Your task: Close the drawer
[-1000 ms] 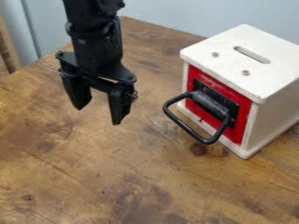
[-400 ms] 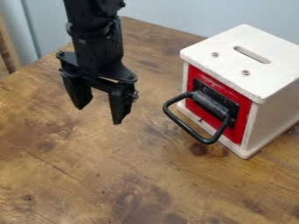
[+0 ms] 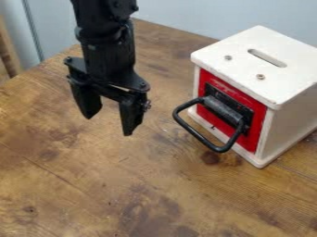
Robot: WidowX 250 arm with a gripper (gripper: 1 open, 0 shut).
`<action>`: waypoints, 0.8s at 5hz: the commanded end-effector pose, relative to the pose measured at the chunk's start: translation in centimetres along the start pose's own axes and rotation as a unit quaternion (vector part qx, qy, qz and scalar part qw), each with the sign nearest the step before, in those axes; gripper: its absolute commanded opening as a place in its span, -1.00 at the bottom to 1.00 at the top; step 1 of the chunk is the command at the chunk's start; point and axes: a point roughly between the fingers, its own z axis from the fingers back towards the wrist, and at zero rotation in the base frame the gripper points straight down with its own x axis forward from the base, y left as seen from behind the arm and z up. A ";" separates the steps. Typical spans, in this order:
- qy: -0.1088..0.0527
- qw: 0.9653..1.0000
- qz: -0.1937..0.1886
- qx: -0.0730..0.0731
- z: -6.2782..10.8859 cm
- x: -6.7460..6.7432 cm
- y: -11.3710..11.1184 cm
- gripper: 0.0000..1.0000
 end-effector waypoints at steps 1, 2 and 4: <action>-0.025 1.000 -0.003 -0.002 1.1 0.3 -0.1 1.00; -0.023 1.000 0.001 -0.001 1.1 0.3 0.2 1.00; -0.020 1.000 0.010 0.000 0.9 0.4 0.9 1.00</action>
